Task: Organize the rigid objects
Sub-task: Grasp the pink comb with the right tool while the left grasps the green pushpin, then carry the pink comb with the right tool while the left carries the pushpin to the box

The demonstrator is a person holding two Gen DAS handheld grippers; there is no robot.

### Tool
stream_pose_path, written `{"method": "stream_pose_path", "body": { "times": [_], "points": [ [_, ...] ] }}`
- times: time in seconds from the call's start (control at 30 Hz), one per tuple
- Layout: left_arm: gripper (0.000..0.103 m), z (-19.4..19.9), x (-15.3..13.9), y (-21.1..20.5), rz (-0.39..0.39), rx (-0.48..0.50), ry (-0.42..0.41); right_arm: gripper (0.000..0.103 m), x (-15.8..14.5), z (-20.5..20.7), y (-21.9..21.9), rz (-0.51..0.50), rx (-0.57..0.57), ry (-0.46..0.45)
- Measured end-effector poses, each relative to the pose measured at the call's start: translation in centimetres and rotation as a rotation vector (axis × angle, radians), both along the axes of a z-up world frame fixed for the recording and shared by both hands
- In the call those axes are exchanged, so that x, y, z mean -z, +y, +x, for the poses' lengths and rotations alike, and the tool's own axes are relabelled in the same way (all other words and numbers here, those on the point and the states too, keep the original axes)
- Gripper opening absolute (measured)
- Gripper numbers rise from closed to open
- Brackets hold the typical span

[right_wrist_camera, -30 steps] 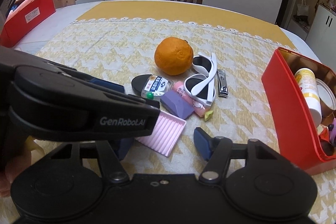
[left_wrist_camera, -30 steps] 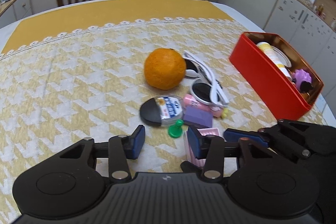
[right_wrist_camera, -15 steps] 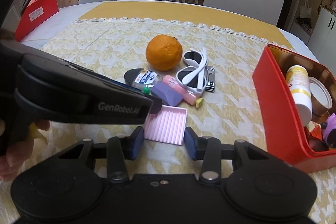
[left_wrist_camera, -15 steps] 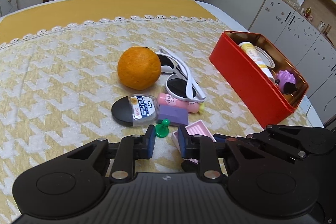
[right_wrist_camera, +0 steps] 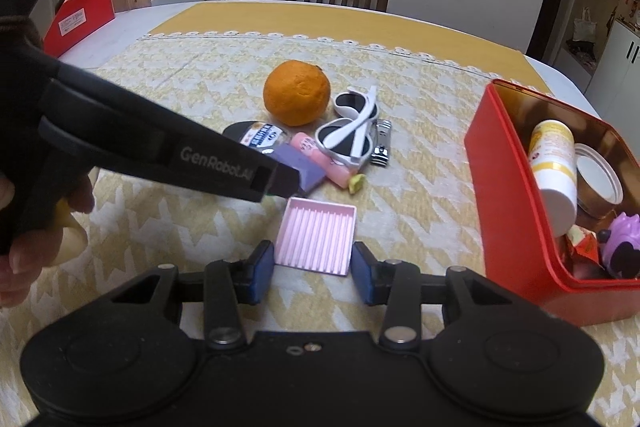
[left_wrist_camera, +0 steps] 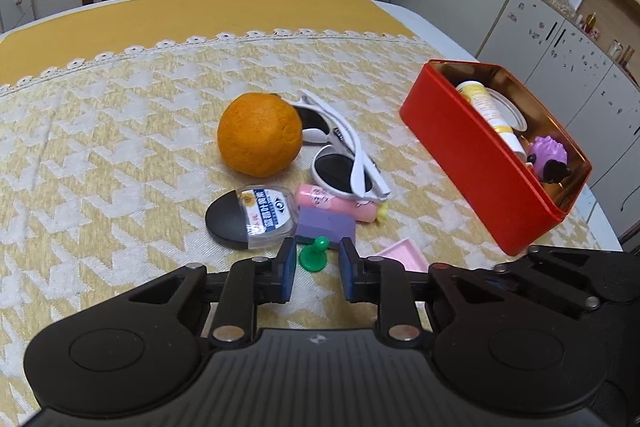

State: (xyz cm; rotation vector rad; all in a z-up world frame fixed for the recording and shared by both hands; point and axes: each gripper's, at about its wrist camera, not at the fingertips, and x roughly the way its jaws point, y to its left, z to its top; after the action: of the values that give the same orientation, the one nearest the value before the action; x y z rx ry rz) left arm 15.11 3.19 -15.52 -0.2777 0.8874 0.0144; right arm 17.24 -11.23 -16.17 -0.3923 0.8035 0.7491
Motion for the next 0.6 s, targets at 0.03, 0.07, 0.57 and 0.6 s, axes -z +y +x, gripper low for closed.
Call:
{"method": "stream_pose_path", "body": {
  "times": [0.03,0.07,0.57,0.6],
  "points": [
    [0.017,0.0,0.0,0.1,0.001,-0.005,0.000,0.041,0.0,0.0,-0.2,0.000,0.001,0.000],
    [0.014,0.0,0.1,0.2,0.005,-0.009,0.001,0.041,-0.1,0.0,-0.4,0.000,0.001,0.000],
    [0.013,-1.1,-1.6,-0.9,0.049,0.014,-0.033,0.041,-1.5,-0.6,-2.6,0.021,0.048,-0.002],
    [0.013,-1.3,-1.8,-0.9,0.048,0.012,-0.033,0.041,-1.8,-0.6,-2.9,0.028,0.051,0.000]
  ]
}}
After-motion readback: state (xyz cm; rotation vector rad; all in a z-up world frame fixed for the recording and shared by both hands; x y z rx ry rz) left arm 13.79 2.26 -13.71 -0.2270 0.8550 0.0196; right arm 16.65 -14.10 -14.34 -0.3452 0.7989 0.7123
